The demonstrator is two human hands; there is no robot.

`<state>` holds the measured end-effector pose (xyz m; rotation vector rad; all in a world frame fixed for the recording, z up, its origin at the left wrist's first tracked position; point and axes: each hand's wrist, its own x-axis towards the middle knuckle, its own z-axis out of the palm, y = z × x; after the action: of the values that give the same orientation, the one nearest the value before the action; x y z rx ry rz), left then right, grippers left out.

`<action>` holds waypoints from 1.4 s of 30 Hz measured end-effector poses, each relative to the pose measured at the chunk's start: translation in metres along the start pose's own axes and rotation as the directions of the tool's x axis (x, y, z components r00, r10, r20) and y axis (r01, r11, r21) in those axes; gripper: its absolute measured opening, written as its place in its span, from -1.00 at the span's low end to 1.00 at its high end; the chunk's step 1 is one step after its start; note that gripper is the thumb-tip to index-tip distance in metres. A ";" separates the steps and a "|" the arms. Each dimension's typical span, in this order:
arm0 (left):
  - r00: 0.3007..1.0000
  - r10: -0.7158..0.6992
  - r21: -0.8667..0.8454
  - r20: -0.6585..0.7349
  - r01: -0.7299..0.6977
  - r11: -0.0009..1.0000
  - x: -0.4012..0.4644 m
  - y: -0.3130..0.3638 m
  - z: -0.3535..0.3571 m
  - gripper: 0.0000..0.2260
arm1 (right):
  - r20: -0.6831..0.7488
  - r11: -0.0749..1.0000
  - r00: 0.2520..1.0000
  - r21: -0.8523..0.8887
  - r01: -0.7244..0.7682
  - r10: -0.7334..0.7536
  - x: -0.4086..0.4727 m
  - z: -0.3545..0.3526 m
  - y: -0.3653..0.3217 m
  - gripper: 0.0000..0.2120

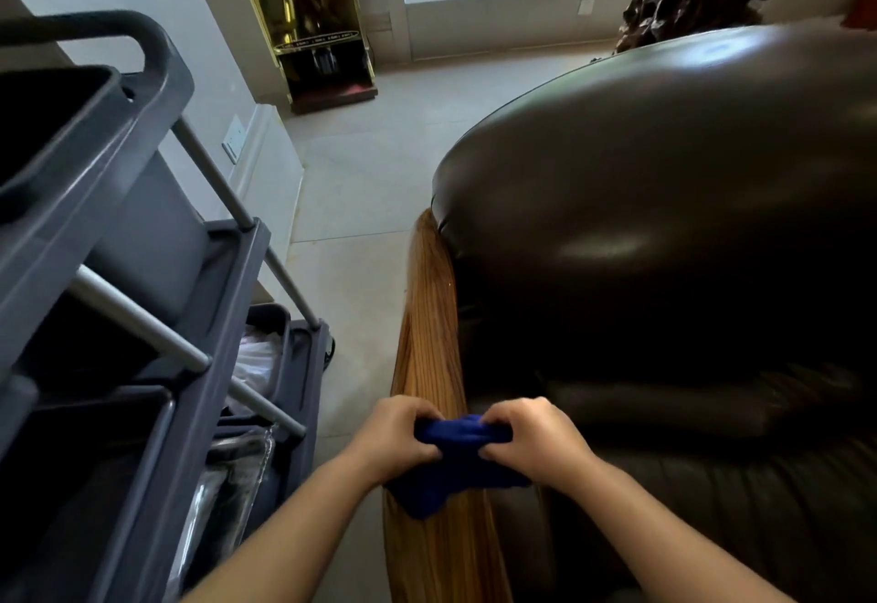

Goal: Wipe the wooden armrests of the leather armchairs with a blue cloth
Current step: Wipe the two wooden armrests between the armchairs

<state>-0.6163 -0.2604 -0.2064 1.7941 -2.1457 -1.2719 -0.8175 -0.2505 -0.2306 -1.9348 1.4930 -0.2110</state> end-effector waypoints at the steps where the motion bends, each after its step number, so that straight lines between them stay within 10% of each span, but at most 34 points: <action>1: 1.000 0.004 -0.015 0.011 -0.003 1.000 -0.004 0.009 -0.008 -0.75 | -0.004 0.999 1.000 0.045 -0.012 0.012 -0.005 -0.011 -0.005 -0.76; 17: 0.920 0.336 0.133 0.202 -0.366 0.921 -0.097 0.291 -0.072 -0.73 | -0.226 0.989 0.972 0.144 -0.028 0.060 -0.215 -0.258 -0.034 -0.75; 32: 0.799 0.548 0.070 0.247 -0.578 0.813 -0.194 0.607 0.180 -0.68 | -0.382 0.984 0.910 0.137 -0.114 0.158 -0.575 -0.389 0.154 -0.72; 42: 0.806 0.510 0.008 0.300 -0.537 0.843 -0.146 0.679 0.274 -0.68 | -0.300 0.970 0.936 0.205 -0.129 0.187 -0.620 -0.430 0.272 -0.71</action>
<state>-1.2492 -0.0062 0.0969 0.9409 -2.6312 -1.3504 -1.4571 0.1037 0.0996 -1.6809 1.7613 -0.5895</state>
